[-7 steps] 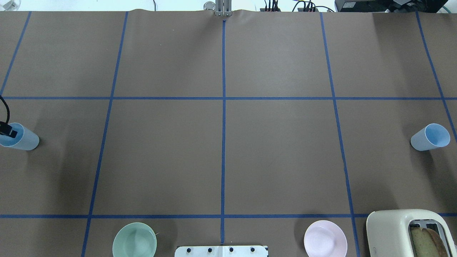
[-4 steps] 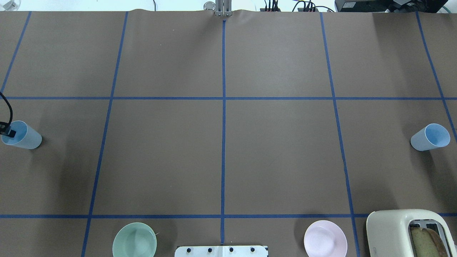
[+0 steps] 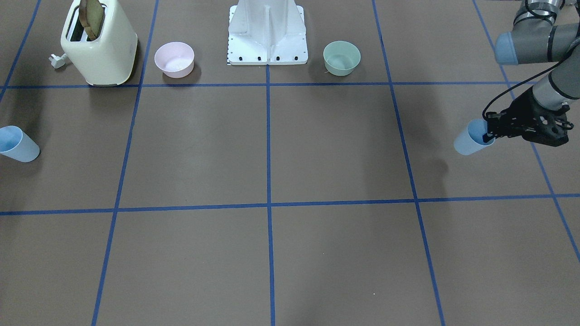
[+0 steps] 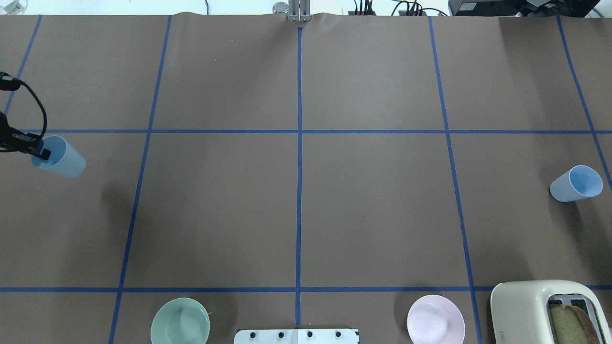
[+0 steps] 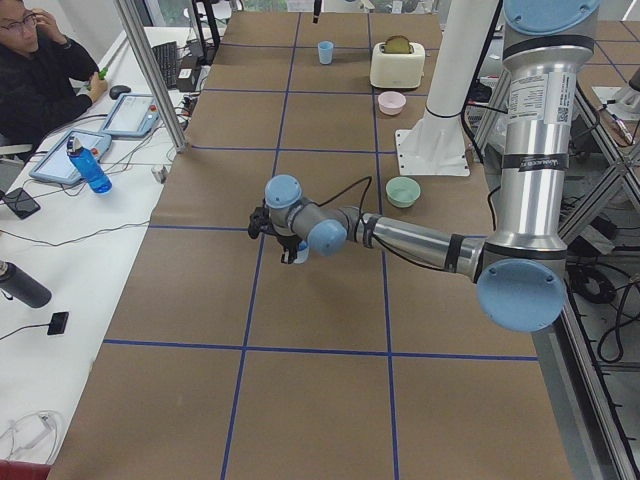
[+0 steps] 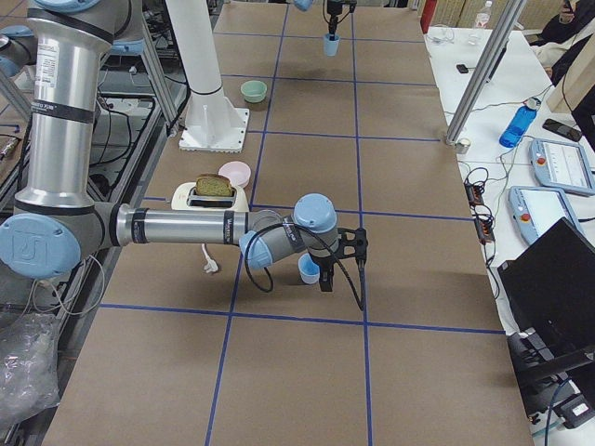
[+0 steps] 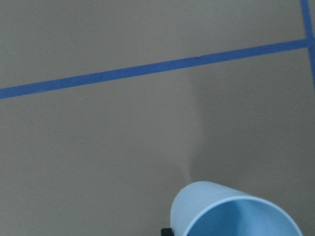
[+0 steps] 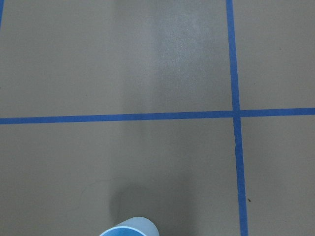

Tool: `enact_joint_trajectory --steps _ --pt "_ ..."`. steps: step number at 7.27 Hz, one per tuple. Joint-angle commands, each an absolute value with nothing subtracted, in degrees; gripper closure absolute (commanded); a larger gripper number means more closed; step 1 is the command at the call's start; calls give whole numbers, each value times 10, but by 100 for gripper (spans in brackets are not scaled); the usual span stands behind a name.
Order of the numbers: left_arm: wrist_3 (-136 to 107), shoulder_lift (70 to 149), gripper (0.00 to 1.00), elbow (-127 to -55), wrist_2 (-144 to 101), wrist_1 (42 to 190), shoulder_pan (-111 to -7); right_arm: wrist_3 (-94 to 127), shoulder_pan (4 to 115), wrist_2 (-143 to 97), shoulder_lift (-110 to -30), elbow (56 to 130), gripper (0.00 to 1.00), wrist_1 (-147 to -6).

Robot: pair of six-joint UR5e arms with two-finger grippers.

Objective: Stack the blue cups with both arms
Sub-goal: 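Lower the left gripper onto the light-blue cup and close on its rim, then lift the cup with the left gripper while the right gripper grasps the other cup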

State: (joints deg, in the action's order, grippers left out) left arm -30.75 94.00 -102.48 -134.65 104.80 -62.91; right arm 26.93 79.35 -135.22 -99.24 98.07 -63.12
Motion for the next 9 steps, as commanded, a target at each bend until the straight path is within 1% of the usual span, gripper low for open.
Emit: enact_joint_trajectory --steps 1,2,5,7,9 --pt "-375 1060 100 -1084 -1348 881 -628 285 755 -1328 -991 964 0 -625" --pt "-423 1082 100 -1089 -1349 881 -618 285 750 -1327 -991 962 0 -625" --pt "-554 1160 100 -1083 -1333 880 -544 286 725 -1323 -993 958 0 -624" --pt "-584 1181 100 -1079 -1314 879 -519 285 709 -1323 -1001 957 0 -624" --pt "-585 1182 100 -1079 -1314 879 -518 285 689 -1322 -1005 957 0 -624"
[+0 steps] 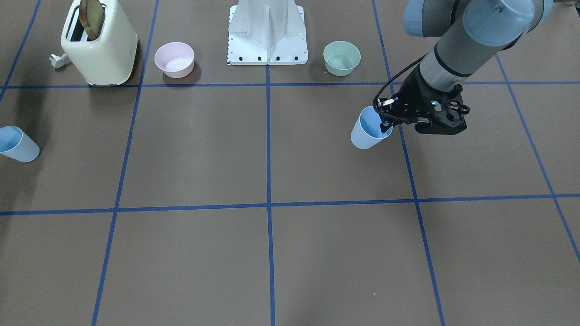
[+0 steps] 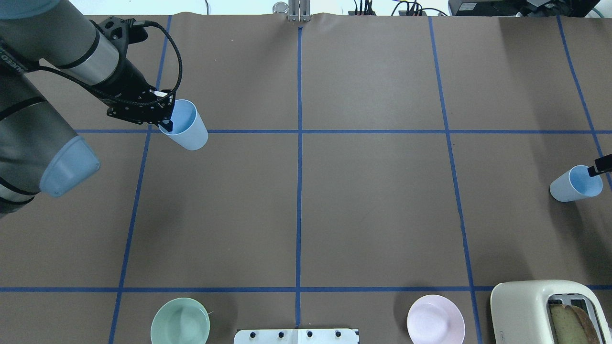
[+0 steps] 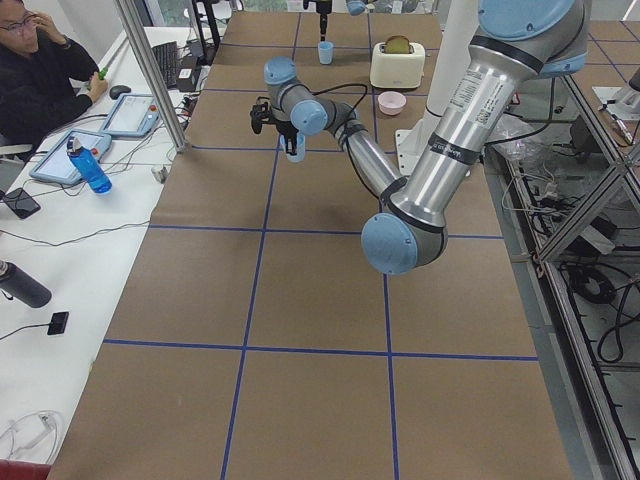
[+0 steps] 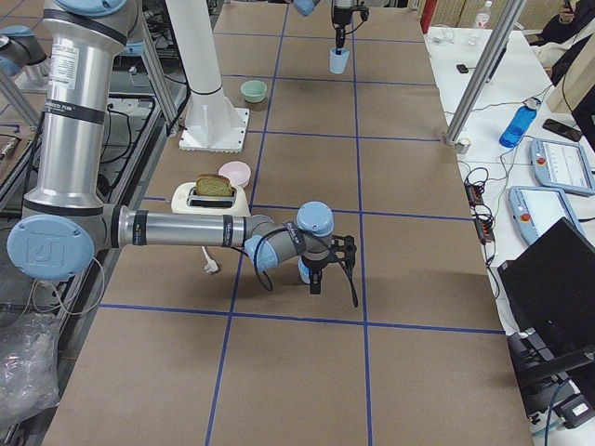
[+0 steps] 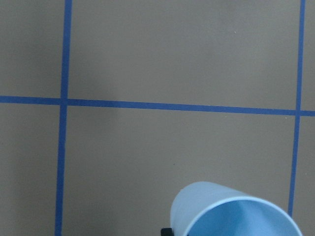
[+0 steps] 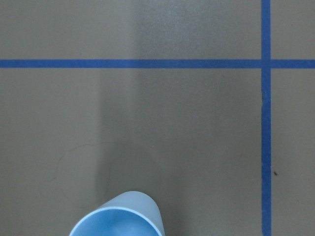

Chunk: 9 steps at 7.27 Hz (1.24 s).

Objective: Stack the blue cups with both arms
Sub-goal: 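Lift the cup with the left gripper while the right gripper grasps the other cup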

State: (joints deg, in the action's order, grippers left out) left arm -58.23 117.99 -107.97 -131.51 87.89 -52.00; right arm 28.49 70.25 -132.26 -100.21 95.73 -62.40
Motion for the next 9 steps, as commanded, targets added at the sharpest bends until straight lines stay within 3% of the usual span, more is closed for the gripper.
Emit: enact_joint_trajectory --steps 1,5,6,7,8,9 --pt "-585 1182 100 -1079 -1314 880 -518 286 682 -1322 -1006 957 0 -624" --pt "-585 1182 100 -1078 -1313 879 -518 285 670 -1320 -1005 944 0 -624" --pt "-585 1182 100 -1078 -1313 880 -518 286 669 -1306 -1005 942 11 -616" --pt "-585 1182 100 -1078 -1313 880 -517 287 669 -1304 -1005 928 57 -602" --pt "-585 1182 100 -1078 -1310 879 -517 292 669 -1303 -1005 926 96 -598" --pt "-584 1182 100 -1078 -1310 880 -517 302 669 -1301 -1005 925 100 -575"
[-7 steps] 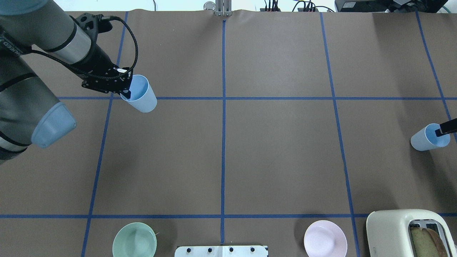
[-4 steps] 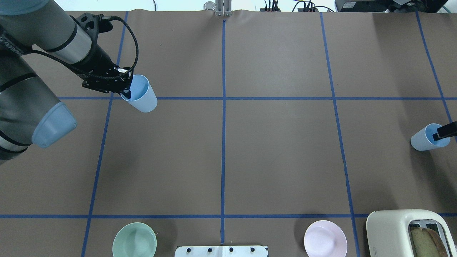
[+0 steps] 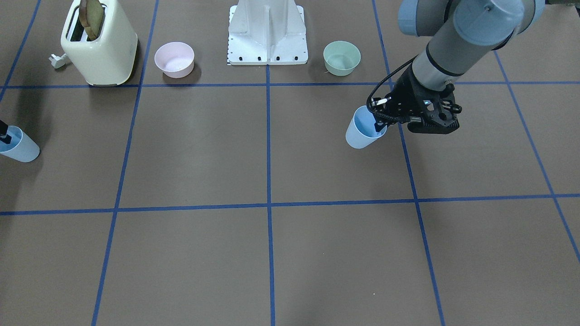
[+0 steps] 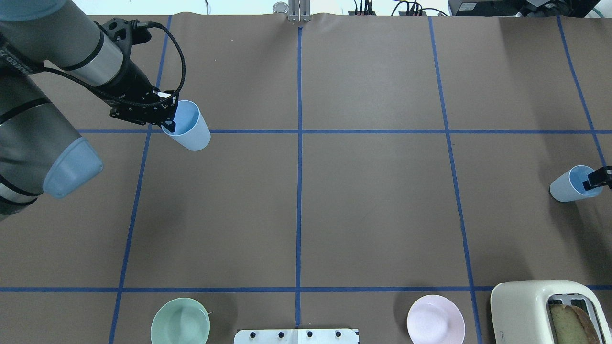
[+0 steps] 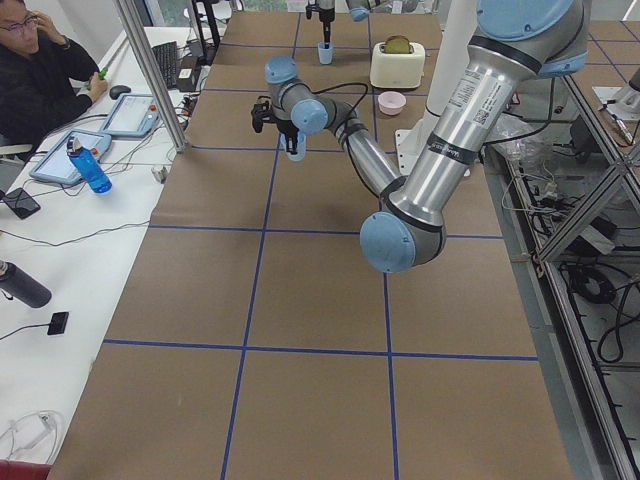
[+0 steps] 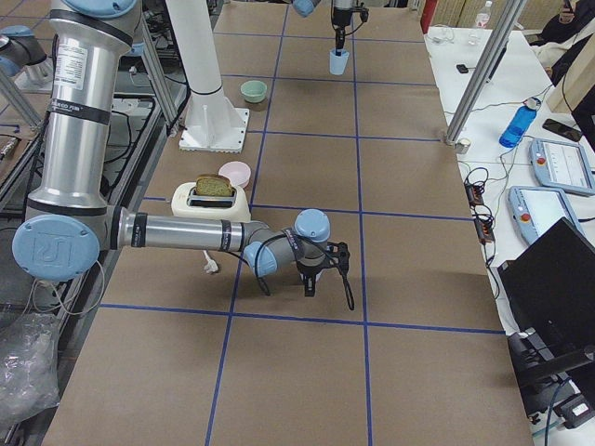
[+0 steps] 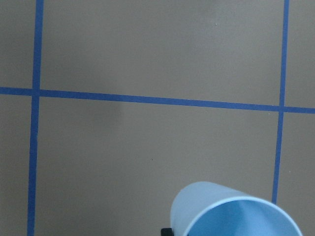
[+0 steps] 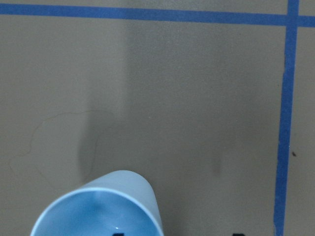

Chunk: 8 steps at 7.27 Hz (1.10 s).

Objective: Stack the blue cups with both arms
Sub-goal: 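Lift the cup with the left gripper while the right gripper grasps the other cup, then carry the cup with the left gripper to the table center and set it down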

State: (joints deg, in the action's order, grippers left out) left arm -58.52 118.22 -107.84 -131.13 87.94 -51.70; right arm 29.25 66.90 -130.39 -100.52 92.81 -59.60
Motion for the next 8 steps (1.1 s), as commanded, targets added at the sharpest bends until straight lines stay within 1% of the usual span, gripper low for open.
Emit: enact_joint_trajectory --steps 1,2,4,6,8 --pt "-584 1183 100 -1078 -1310 880 -517 331 669 -1301 -1005 921 100 -557" --pt "-585 1186 100 -1078 -1310 879 -513 340 669 -1301 -1001 923 100 -549" --pt "-615 1221 100 -1055 -1297 880 -497 343 671 -1314 -995 945 100 -555" --pt "-661 1264 100 -1012 -1247 884 -448 341 723 -1359 -943 950 100 -629" --pt "-692 1299 100 -971 -1201 893 -406 338 735 -1363 -878 954 100 -709"
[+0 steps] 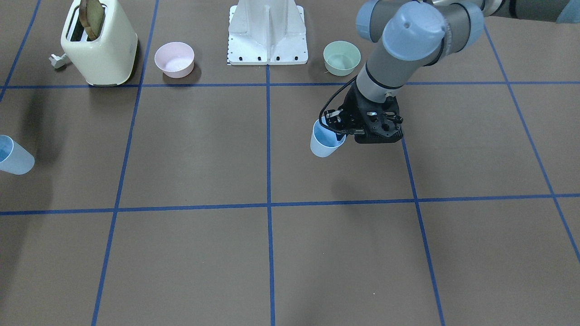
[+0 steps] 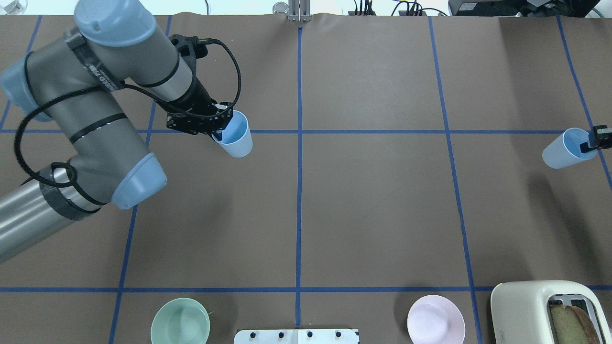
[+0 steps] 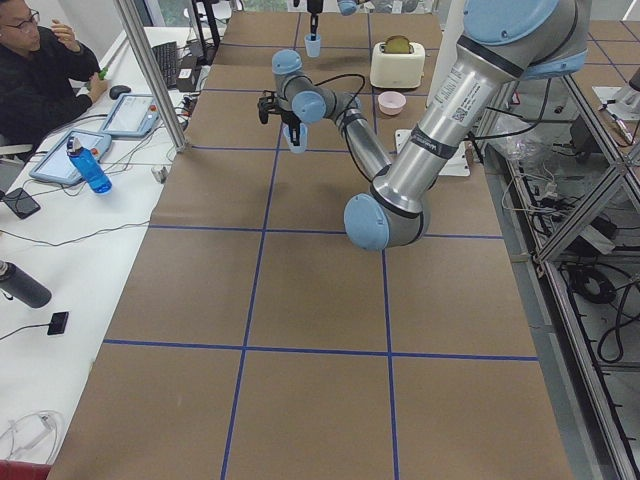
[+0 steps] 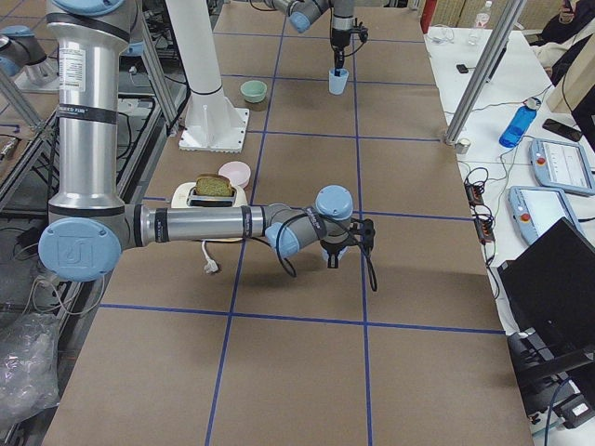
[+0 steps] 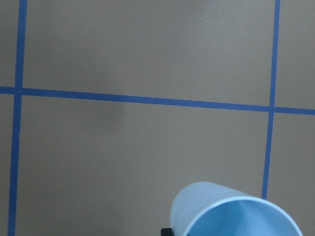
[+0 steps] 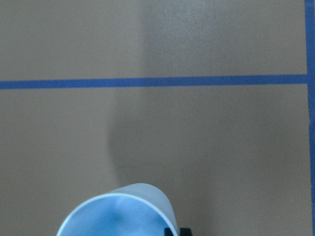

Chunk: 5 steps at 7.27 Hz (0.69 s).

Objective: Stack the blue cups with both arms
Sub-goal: 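Carry the cup with the left gripper to the table center and set it down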

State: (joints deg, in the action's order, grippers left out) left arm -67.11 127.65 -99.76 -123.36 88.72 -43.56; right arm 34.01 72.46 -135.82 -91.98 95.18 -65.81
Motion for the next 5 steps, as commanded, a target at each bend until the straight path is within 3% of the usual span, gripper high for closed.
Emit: enact_joint_trajectory --steps 1,5 --pt "-717 1307 100 -945 -1183 930 -387 338 739 -1364 -843 954 100 -746" --pt "-751 1324 100 -909 -1145 972 -322 337 753 -1363 -764 964 100 -845"
